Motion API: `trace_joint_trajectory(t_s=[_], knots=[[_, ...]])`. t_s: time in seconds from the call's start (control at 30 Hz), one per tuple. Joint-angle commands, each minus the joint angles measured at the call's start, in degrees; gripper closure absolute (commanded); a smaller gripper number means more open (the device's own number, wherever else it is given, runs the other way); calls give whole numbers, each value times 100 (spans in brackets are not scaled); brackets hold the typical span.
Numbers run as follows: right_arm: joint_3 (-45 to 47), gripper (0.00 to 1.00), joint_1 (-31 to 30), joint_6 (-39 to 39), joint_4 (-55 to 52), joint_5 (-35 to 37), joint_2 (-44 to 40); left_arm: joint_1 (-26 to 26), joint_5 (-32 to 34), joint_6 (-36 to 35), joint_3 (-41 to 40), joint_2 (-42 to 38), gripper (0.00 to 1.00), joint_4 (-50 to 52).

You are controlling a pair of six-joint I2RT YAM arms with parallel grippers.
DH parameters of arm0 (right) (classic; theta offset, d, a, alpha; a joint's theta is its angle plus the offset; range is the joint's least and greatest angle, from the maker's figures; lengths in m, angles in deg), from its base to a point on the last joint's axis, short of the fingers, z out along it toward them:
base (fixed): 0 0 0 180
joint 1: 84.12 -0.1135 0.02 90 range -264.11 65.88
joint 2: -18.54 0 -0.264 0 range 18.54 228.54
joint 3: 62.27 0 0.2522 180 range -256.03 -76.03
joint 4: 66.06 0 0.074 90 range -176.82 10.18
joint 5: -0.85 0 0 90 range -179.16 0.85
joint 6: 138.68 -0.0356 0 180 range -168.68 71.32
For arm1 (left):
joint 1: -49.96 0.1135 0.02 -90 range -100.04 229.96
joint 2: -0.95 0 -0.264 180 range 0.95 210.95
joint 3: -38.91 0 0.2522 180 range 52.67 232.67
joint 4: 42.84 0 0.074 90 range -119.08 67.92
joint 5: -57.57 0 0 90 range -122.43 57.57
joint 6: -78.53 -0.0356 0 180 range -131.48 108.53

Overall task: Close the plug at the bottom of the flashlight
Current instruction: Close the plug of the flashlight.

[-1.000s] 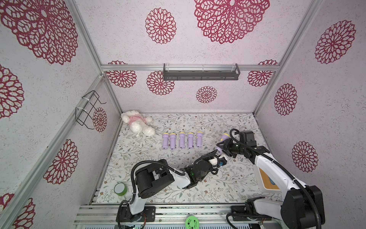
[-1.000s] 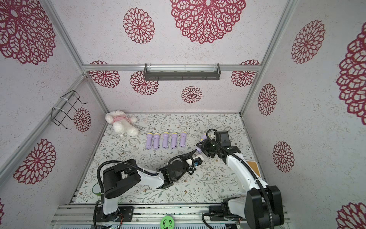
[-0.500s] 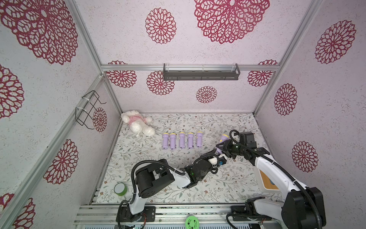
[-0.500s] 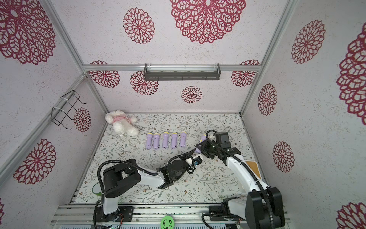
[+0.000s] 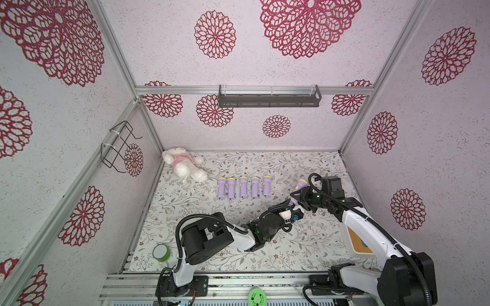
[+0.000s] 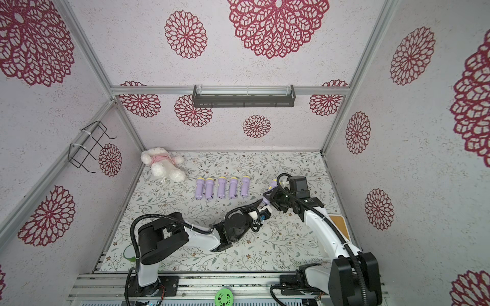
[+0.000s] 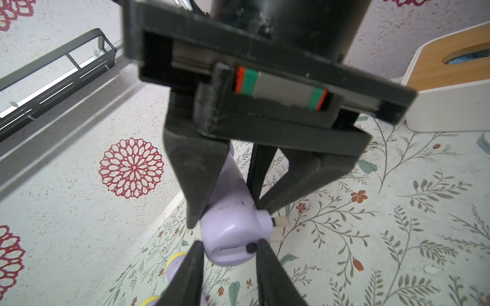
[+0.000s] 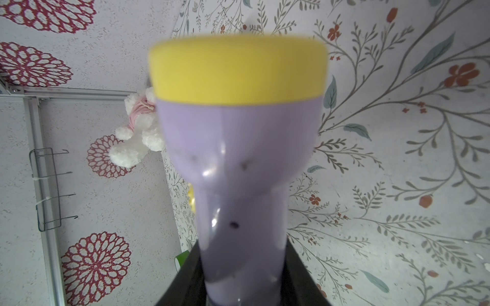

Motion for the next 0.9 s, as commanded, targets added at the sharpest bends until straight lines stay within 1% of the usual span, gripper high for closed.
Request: trace_joint_trajectory(t_s=[0.0,0.2,0.4,0.87], knots=[[-81,100,-74,-44,-117,-522,-330,61,-60,-78,215,76,66,104],[-33,100,-82,-60,-84,-566,-361,57,-69,-139,295,99,68,160],[-5,100,-83,-59,-99,-583,-393,70,-86,-167,321,92,72,239],[64,100,-100,-130,-53,-594,-435,79,44,-219,348,103,78,169]])
